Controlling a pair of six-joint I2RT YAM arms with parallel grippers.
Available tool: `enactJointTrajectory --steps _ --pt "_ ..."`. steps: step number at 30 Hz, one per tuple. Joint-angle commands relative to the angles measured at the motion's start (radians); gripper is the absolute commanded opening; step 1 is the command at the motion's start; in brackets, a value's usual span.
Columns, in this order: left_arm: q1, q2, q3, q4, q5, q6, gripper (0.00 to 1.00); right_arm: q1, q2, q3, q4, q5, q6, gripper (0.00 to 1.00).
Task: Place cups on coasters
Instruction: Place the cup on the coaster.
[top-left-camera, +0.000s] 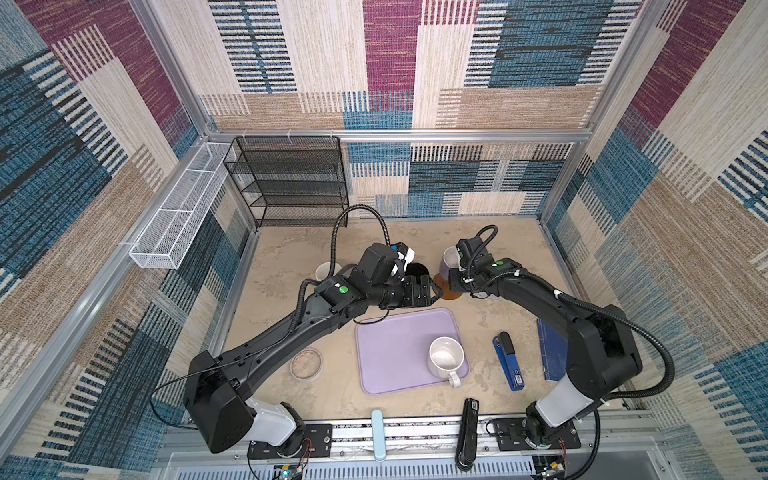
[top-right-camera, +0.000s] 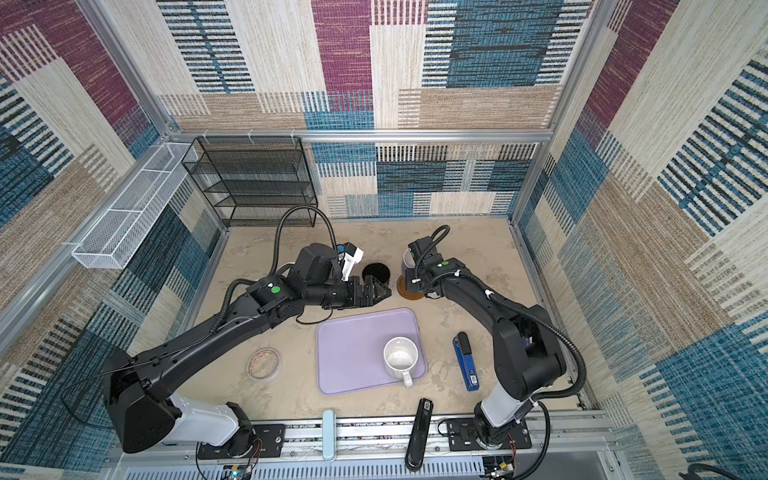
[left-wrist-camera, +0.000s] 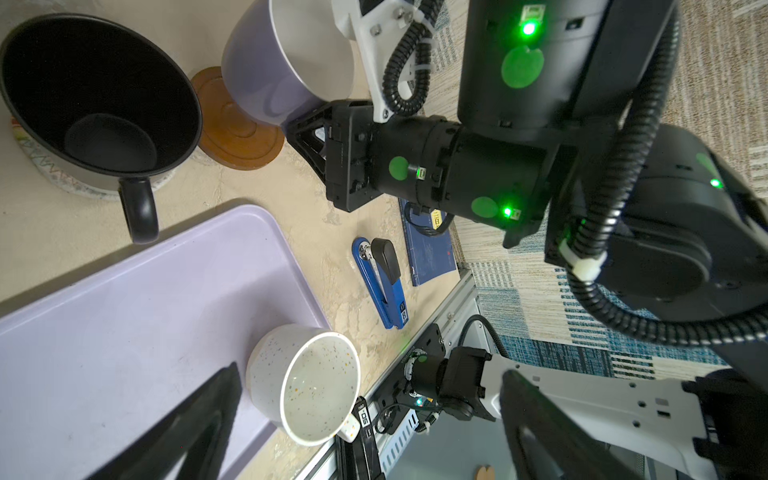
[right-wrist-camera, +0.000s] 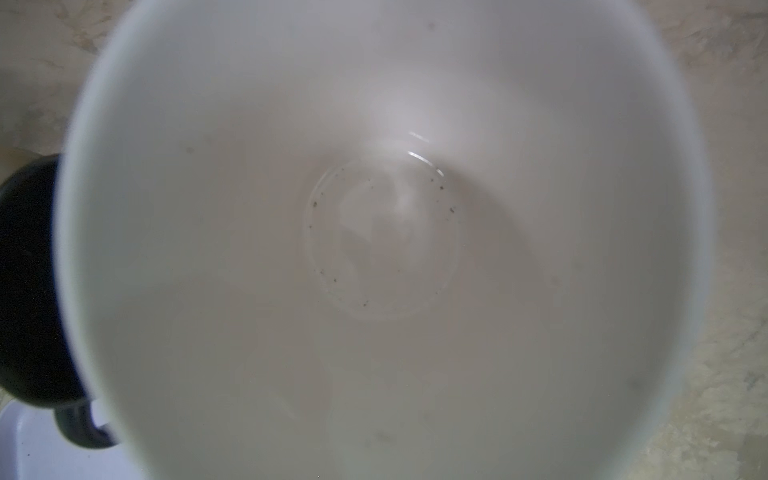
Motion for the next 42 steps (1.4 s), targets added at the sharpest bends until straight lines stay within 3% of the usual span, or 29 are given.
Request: enactJointTrajectory --steps 1,15,42 --pt "0.012 -0.004 -0.012 0.033 0.013 0.009 1.00 -0.003 0.015 0.024 0.037 0.032 -0.008 0.00" --pt "0.024 -0.001 -0.042 0.068 0.023 -0.006 1.00 -0.005 0.116 0.061 0.003 -0.003 -0.014 0.00" --pt "0.025 -0.002 -0.083 0.108 0.022 -0.025 1.00 -0.001 0.154 0.052 -0.028 -0.025 0.008 0.01"
